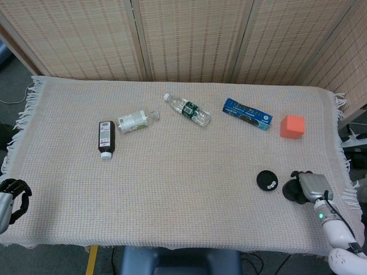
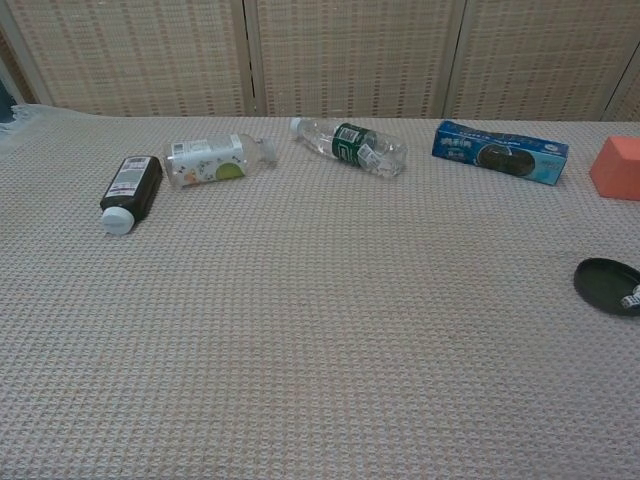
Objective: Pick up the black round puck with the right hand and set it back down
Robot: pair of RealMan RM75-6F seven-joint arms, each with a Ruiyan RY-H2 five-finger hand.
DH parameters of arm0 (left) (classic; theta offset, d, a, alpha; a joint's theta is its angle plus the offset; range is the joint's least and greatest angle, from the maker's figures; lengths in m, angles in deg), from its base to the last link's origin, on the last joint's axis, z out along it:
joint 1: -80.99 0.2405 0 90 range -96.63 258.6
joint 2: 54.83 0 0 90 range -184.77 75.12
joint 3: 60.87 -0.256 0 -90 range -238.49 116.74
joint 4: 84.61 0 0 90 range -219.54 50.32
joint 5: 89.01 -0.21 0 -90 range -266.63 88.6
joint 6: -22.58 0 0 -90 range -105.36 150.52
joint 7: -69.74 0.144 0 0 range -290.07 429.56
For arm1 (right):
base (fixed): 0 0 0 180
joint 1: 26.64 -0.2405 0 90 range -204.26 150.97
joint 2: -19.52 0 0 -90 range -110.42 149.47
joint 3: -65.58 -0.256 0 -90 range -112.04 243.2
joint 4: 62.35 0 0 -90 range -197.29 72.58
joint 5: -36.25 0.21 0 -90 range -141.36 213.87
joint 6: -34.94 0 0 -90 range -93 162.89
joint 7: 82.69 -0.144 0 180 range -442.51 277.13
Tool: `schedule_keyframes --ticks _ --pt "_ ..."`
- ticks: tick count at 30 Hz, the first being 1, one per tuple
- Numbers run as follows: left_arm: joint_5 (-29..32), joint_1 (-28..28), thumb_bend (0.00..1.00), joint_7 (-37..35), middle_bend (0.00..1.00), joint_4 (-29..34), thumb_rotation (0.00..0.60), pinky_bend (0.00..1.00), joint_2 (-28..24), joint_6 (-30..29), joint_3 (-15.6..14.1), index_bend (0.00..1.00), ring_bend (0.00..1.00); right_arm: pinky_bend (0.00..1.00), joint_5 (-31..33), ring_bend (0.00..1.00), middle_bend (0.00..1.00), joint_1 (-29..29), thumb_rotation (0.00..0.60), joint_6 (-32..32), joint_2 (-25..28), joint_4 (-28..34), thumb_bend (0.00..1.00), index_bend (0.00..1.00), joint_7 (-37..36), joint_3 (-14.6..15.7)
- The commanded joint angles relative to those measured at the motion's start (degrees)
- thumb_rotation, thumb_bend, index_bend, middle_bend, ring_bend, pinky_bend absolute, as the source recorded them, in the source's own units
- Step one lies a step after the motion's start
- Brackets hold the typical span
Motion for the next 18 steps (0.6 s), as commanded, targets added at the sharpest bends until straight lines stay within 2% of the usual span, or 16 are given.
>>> schedule_keyframes --ticks 1,4,8,10,14,18 --pt "0.00 -0.02 0.61 -0.02 0.47 -0.01 0.600 0.56 -0.01 0.01 0.01 0.59 0.36 0.20 -1.46 0.00 0.01 0.27 0.600 -0.53 1.84 1.52 0.13 0.00 -2.02 -0.07" --pt "0.08 0.01 0.61 -0.10 0.47 0.02 0.600 0.56 -0.04 -0.05 0.07 0.59 0.36 0.14 -3.66 0.00 0.00 1.03 0.600 -0.48 3.47 2.60 0.08 0.00 -4.61 -0.30" --pt "0.02 0.08 0.61 -0.22 0.47 -0.02 0.600 0.56 -0.04 -0.23 0.07 0.59 0.36 0.13 -8.21 0.00 0.00 3.45 0.600 2.25 5.50 4.38 0.06 0.00 -10.26 -1.32" --pt "0.06 0.08 0.61 -0.21 0.47 -0.06 0.600 0.56 -0.02 -0.19 0.08 0.59 0.36 0.13 -11.69 0.00 0.00 5.91 0.600 7.33 5.27 5.25 0.06 0.00 -13.75 -2.38" --pt "0.21 0.03 0.61 -0.05 0.47 -0.13 0.600 0.56 0.02 0.02 0.09 0.59 0.36 0.13 -23.71 0.00 0.00 13.11 0.600 24.38 1.75 3.04 0.06 0.00 -19.65 -3.39" --pt "0.04 0.16 0.61 0.13 0.47 -0.04 0.600 0.56 0.01 -0.31 0.05 0.59 0.36 0.06 -26.72 0.00 0.00 17.90 0.600 34.08 -1.90 0.03 0.06 0.00 -20.28 -3.89"
